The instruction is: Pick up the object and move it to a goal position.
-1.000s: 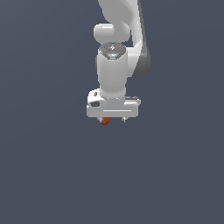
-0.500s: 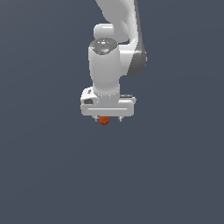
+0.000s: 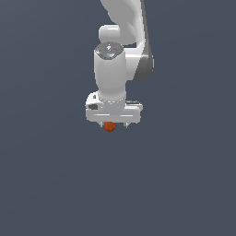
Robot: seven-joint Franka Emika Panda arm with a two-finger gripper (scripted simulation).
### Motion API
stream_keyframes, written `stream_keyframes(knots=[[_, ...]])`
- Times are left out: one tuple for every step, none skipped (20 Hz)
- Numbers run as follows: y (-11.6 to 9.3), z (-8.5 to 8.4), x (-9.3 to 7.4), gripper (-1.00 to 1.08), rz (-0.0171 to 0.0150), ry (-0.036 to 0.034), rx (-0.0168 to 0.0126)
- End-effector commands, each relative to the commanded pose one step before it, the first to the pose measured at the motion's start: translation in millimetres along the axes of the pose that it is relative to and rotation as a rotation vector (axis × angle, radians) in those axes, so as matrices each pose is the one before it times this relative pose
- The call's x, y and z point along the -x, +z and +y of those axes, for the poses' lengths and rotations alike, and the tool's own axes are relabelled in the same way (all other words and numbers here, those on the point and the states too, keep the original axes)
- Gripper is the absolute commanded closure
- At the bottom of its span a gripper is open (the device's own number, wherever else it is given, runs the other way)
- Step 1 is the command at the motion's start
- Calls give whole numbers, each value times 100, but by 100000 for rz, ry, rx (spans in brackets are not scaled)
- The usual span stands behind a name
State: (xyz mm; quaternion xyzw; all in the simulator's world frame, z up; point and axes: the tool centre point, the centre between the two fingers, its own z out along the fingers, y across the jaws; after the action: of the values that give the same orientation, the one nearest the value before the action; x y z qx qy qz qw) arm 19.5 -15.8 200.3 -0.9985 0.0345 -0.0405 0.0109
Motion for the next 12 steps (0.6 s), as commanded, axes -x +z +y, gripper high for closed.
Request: stream_keyframes(knots=[[348,103,318,-92,-284,3084,46],[166,61,155,-92,-128,1551,23],[179,68,167,-92,-138,1680,28],[194,76,181,-92,-149,1821,34],[208,86,194,-92,-159,1961,41],[221,97,207,-92,-168,2096,48],[235,109,219,-92,-177,2237,56],[248,123,232,-92,-186,2385,65],[262,137,244,-92,-195,2534,75],[275,153,256,-92,-203,2684,86],[288,171,268,-92,-209,2834,98],[295,185,272,-92,-211,2921,108]])
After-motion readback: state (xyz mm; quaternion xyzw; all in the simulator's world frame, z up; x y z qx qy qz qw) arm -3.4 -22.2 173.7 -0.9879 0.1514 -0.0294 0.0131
